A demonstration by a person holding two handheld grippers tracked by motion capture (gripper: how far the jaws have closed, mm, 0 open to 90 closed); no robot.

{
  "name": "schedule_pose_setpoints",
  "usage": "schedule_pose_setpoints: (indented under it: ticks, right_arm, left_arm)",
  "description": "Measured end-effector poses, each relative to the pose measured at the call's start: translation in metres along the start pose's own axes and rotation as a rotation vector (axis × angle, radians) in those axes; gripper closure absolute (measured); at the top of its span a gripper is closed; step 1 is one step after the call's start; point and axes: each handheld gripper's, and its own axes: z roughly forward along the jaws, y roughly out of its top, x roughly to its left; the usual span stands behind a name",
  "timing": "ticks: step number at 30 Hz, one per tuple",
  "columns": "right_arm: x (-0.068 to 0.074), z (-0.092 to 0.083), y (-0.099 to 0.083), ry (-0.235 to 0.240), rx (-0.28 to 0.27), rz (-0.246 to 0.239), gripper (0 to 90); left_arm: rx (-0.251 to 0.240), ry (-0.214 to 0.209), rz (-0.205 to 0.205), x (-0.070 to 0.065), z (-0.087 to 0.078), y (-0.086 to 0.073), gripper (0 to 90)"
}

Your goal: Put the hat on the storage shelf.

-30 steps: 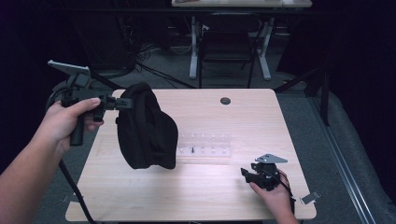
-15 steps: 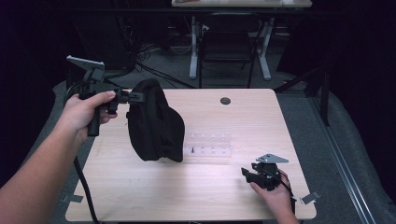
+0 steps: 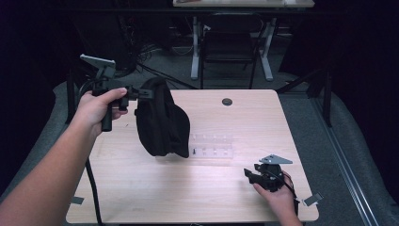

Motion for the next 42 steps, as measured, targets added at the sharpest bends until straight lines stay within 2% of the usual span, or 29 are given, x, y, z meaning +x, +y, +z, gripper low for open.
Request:
schedule_pose_setpoints:
  ticks: [15,24,26,30,33,39,40,41,42]
  right_arm:
    - [-0.002,-0.002,0.0,0.012,-0.011,0.017,49.7]
    - [-0.002,-0.003,0.0,0.014,-0.01,0.017,49.7]
    - [-0.001,-0.002,0.001,0.015,-0.011,0.015,49.7]
    - [0.001,-0.001,0.001,0.016,-0.007,0.011,49.7]
    - [0.004,-0.001,0.001,0.016,-0.011,0.003,49.7]
    - [0.004,-0.001,0.001,0.014,-0.014,-0.003,49.7]
    - [0.003,-0.003,0.002,0.003,0.008,-0.024,49.7]
    - [0.005,-0.001,0.001,0.017,-0.015,-0.006,49.7]
    - [0.005,-0.001,0.001,0.017,-0.015,-0.006,49.7]
  left_arm:
    - [0.012,0.027,0.015,-0.006,0.024,0.006,87.3]
    - [-0.004,0.043,0.018,-0.006,0.022,0.007,87.3]
    - [-0.001,0.056,0.027,-0.008,0.023,0.008,87.3]
    - [0.004,0.052,0.029,-0.01,0.028,0.008,87.3]
    - [0.027,0.071,0.039,-0.01,0.036,0.007,87.3]
    - [0.03,0.048,0.042,-0.012,0.044,0.006,87.3]
    - [0.03,0.048,0.042,-0.012,0.044,0.006,87.3]
    - [0.031,0.044,0.041,-0.012,0.045,0.006,87.3]
    - [0.031,0.044,0.041,-0.012,0.045,0.006,87.3]
